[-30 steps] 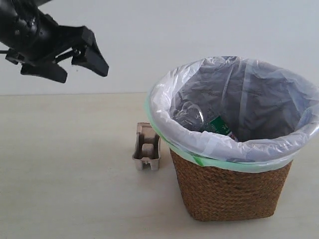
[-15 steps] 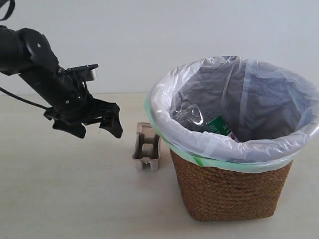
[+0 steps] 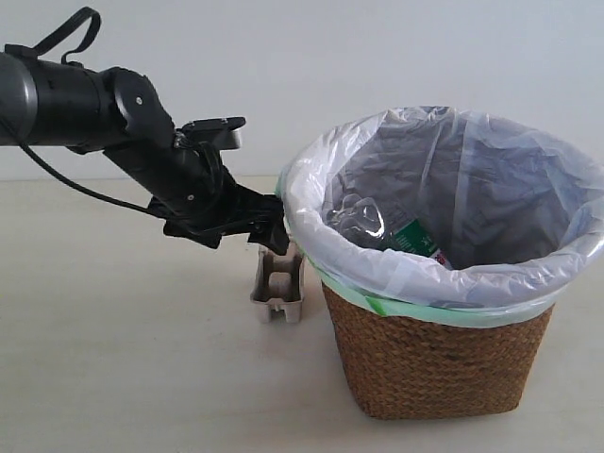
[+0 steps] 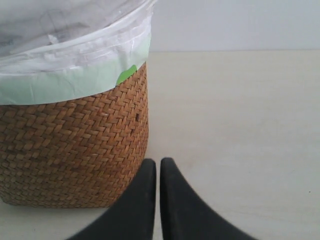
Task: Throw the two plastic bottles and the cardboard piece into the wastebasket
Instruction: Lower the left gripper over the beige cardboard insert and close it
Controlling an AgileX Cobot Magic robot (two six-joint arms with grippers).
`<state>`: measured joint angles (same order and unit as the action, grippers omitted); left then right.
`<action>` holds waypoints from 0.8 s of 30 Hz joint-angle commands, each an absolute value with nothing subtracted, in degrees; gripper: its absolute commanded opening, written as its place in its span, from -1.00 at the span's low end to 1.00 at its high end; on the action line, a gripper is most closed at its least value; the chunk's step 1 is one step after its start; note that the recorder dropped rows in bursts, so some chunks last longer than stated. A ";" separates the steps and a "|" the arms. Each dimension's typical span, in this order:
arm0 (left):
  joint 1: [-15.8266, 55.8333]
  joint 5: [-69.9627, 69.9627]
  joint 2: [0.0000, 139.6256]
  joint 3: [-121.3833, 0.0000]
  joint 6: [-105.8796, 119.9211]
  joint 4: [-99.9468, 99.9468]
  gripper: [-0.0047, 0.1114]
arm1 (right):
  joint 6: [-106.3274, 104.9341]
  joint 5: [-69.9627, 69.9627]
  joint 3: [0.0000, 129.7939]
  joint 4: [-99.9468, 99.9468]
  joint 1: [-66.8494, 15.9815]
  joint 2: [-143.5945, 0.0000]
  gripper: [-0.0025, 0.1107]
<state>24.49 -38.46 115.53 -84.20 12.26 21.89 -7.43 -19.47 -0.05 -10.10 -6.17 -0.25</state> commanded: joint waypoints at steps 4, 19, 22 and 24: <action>25.35 -36.87 117.84 -85.32 12.42 21.82 0.62 | -7.66 -19.16 0.00 -9.81 -5.87 0.00 -0.96; 25.88 -34.05 118.80 -85.32 12.68 25.01 0.62 | -7.66 -19.16 0.00 -9.81 -5.87 0.00 -0.96; 26.37 -33.36 119.16 -85.32 13.09 26.09 0.62 | -7.66 -19.16 0.00 -9.81 -5.87 0.00 -0.96; 26.67 -32.81 119.85 -85.32 13.09 26.32 0.62 | -7.66 -19.16 0.00 -9.81 -5.87 0.00 -0.96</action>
